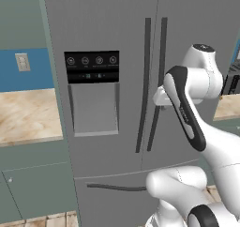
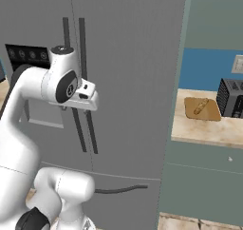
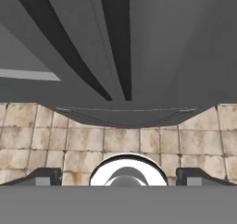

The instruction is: Retrieve the sausage and cheese from the fridge and place them on the cutting board on the counter.

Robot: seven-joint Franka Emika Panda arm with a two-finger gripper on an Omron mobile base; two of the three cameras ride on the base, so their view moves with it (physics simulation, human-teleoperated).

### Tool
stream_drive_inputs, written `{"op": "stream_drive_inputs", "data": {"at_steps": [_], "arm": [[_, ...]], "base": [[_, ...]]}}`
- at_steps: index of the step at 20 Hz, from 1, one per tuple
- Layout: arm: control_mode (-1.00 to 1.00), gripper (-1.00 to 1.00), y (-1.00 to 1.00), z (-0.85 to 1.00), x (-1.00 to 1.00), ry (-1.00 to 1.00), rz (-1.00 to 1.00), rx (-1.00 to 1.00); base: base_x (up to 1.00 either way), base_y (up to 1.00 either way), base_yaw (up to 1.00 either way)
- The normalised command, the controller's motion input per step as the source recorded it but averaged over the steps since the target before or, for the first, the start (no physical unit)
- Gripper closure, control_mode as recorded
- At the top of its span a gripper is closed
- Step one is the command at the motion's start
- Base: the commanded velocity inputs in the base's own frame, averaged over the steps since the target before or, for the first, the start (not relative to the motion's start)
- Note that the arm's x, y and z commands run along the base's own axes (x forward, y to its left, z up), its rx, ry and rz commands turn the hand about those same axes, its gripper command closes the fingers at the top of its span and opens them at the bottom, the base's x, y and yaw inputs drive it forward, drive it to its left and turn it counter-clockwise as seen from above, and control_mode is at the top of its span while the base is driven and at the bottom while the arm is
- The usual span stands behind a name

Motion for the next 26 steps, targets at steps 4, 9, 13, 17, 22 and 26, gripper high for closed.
{"op": "stream_drive_inputs", "data": {"at_steps": [4, 9, 13, 17, 22, 26], "arm": [[-1.0, -1.0, 0.0, 0.0, 0.0, 0.0, 0.0, 0.0], [-1.0, -1.0, 0.0, 0.0, 0.0, 0.0, 0.0, 0.0], [-1.0, -1.0, 0.0, 0.0, 0.0, 0.0, 0.0, 0.0], [-1.0, -1.0, 0.0, 0.0, 0.0, 0.0, 0.0, 0.0], [1.0, -1.0, 0.0, 0.0, 0.0, 0.0, 0.0, 0.0], [1.0, -1.0, 0.0, 0.0, 0.0, 0.0, 0.0, 0.0]], "base": [[0.0, 0.0, 0.0], [0.0, 0.0, 0.0], [0.0, 0.0, 0.0], [0.0, 0.0, 0.0], [0.0, 0.0, 0.0], [0.0, 0.0, 0.0]]}}
